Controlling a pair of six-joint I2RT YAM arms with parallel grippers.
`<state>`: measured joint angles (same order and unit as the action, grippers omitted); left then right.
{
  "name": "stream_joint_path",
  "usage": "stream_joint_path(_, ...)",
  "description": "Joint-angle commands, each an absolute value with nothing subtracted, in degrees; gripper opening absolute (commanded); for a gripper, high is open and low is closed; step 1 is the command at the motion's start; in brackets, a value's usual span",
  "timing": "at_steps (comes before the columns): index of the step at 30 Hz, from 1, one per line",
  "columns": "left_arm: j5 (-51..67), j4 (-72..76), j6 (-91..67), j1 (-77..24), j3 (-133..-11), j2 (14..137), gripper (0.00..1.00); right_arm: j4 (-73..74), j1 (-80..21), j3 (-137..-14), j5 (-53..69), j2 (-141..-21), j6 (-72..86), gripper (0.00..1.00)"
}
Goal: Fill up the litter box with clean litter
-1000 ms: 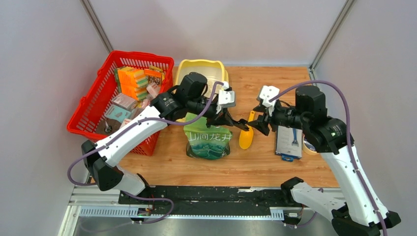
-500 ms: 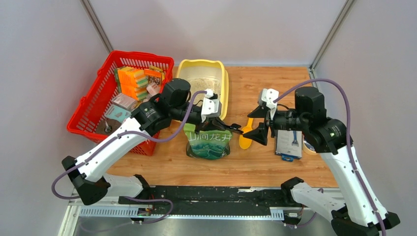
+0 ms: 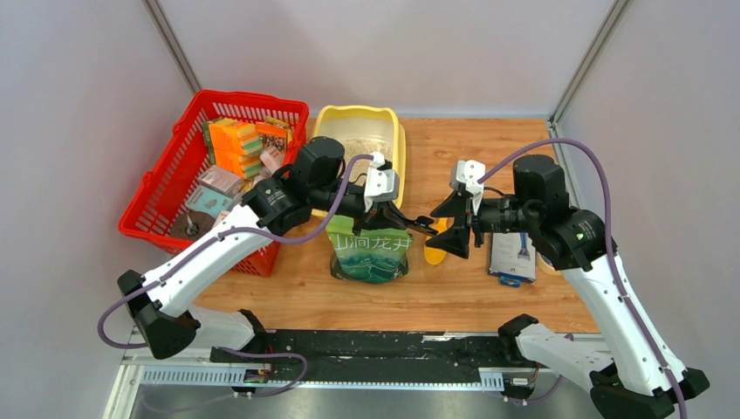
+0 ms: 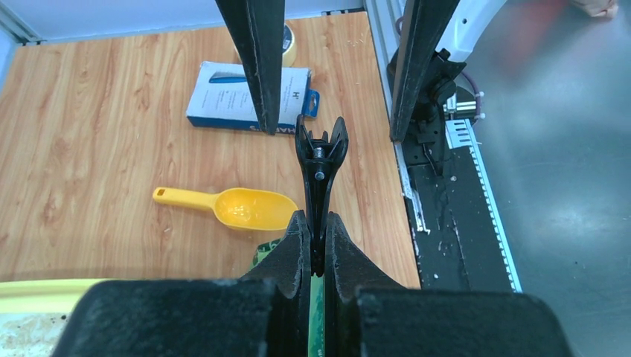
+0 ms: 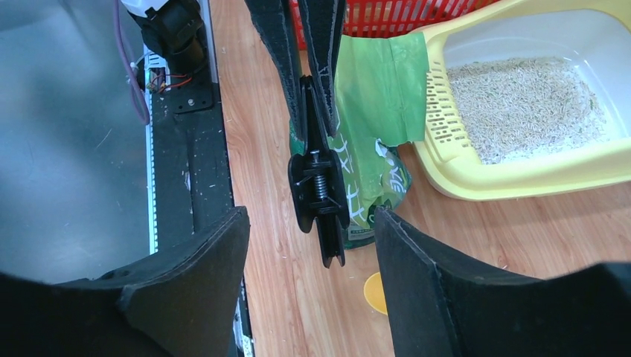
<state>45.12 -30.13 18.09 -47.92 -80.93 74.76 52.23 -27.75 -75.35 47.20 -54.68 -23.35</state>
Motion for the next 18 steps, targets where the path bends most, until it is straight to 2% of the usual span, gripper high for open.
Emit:
stream_joint_path(1, 46.93, -26.63, 16.09, -48.08, -81.74, 75.15, 0.0, 47.64, -28.21, -74.71, 46.5, -54.4, -21.45, 0.64)
stream_joint_path(11, 47.02, -26.81, 15.82, -48.08, -82.26, 76.2, 0.0, 44.38, -28.92, -74.09, 45.7, -54.67, -20.3, 0.56)
stream_joint_path(18, 46.93, -26.63, 15.56, -48.16, -82.62, 76.73, 0.0, 45.0, -29.18, -73.92, 44.65, -54.49, -21.62, 0.45)
